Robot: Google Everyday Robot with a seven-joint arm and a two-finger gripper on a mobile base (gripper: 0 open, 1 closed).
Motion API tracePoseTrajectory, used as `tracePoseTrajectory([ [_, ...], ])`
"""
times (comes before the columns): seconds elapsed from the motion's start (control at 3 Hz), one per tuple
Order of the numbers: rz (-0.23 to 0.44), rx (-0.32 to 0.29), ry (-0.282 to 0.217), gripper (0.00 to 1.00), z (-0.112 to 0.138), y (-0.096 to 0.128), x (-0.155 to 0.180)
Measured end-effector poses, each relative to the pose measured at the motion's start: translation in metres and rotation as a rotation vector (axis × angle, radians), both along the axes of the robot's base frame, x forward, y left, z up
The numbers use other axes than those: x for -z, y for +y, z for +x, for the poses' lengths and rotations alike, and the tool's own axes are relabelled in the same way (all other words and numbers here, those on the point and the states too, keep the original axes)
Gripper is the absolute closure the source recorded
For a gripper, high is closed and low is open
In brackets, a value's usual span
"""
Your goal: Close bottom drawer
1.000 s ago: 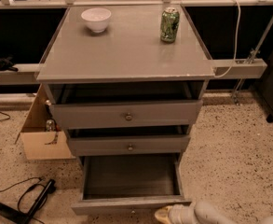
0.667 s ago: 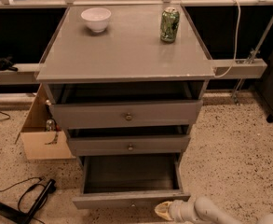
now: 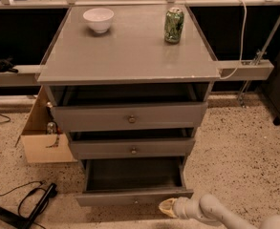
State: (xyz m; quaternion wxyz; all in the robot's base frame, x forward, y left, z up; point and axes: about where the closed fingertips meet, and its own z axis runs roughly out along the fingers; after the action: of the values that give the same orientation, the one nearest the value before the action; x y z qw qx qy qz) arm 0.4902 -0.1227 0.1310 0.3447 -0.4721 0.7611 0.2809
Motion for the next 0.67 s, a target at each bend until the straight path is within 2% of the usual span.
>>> tracePoseTrajectory([
  [0.33, 0.01, 0.007, -0.024, 1.0, 0.0332, 0.0002, -0.009],
  [0.67, 0.011, 0.008, -0.025, 1.0, 0.034, 0.0, -0.0097],
])
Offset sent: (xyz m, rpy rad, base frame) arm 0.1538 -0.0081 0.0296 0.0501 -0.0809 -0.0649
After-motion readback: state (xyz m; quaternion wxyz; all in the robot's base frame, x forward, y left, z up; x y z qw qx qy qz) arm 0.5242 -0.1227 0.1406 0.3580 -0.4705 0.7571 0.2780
